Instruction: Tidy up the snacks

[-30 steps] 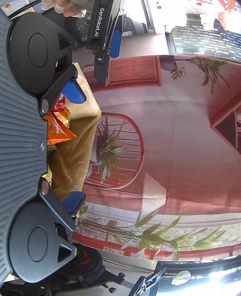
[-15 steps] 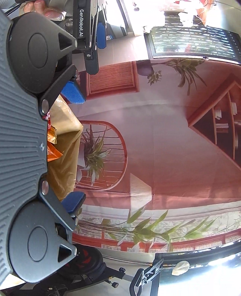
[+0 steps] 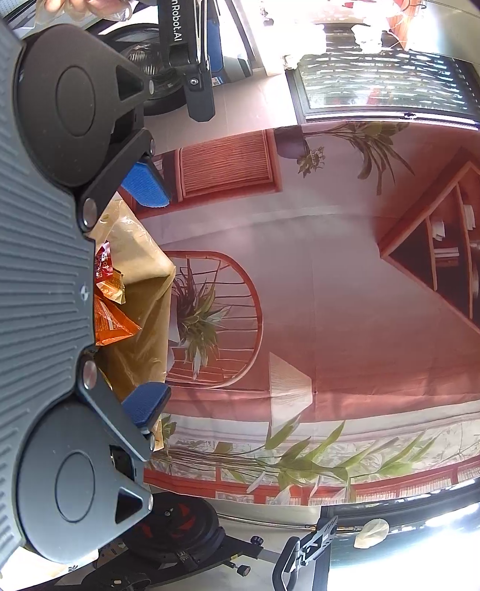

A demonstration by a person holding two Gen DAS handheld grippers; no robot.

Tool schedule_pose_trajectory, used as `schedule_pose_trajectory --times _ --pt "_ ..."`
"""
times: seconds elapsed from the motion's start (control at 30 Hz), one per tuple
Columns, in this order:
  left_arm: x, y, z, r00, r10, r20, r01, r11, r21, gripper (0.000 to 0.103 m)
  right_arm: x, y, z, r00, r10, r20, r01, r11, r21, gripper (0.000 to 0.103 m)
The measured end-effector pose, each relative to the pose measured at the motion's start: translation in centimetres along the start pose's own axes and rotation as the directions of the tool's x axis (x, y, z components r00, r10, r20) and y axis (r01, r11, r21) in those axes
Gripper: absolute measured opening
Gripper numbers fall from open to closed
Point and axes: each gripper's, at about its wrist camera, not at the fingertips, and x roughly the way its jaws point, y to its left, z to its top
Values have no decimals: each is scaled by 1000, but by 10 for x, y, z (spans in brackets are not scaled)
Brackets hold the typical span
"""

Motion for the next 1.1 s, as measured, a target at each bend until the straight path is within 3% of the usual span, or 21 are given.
schedule_pose_trajectory --times 0.47,1.1 --pt "-4 6 -7 999 22 -24 -22 1000 -14 94 -1 11 -4 1000 -12 -11 12 1000 -22 103" --pt "-11 6 -4 1000 24 10 -24 1000 -8 94 -5 13 -4 1000 -19 -10 19 999 -28 103"
